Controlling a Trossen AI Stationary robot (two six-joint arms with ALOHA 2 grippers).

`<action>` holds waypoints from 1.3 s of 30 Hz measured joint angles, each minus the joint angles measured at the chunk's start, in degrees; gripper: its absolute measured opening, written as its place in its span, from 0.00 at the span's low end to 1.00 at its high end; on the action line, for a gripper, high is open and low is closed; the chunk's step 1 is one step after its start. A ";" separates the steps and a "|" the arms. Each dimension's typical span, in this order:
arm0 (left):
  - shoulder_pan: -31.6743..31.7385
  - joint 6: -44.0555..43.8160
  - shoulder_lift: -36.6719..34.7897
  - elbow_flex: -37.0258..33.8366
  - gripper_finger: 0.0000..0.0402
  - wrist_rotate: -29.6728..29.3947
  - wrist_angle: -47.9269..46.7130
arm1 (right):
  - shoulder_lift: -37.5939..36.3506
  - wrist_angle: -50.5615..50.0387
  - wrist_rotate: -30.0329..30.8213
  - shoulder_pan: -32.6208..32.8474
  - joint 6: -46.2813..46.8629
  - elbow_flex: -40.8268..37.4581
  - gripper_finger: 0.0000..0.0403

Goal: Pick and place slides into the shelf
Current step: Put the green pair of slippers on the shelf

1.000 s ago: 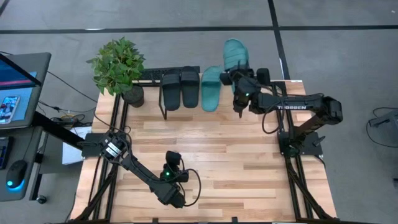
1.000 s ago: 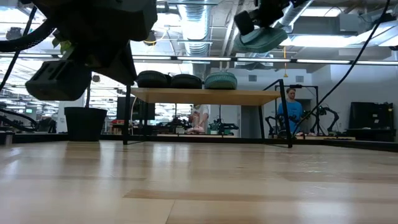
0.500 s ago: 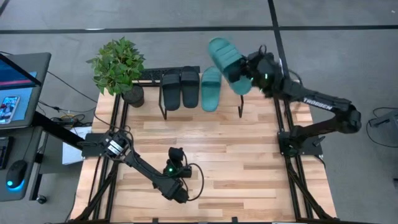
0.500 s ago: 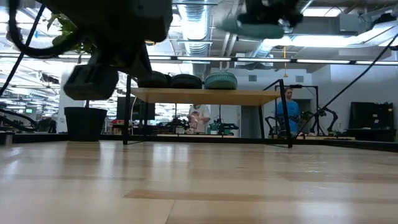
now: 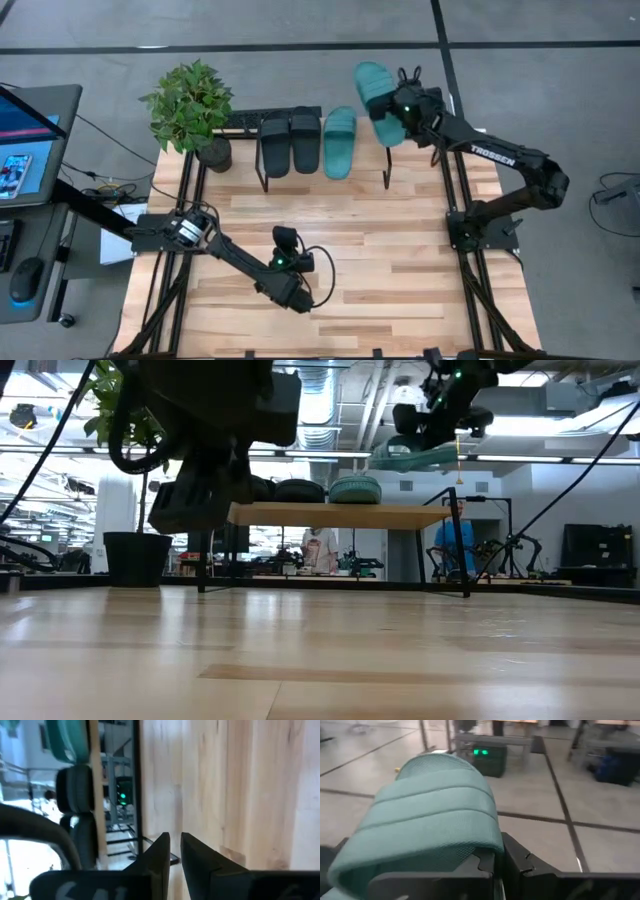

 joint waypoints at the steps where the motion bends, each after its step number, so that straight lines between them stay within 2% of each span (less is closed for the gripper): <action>1: 0.15 -0.15 0.00 0.01 0.09 0.74 0.40 | 0.45 -0.44 0.91 0.04 1.20 0.29 0.00; 9: 0.22 -0.37 0.00 0.00 0.09 5.70 1.68 | 4.74 -5.75 7.75 1.69 8.03 2.06 0.00; 18: 0.13 0.00 0.00 0.00 0.09 6.26 1.80 | 9.46 -14.28 13.68 6.01 13.91 5.02 0.00; 31: 0.11 0.37 0.00 0.00 0.09 6.27 1.81 | 9.72 -23.92 16.42 8.62 22.68 5.05 0.00; 39: 0.11 0.37 0.00 0.00 0.09 7.73 1.94 | 11.62 -26.21 16.41 10.53 25.63 5.06 0.00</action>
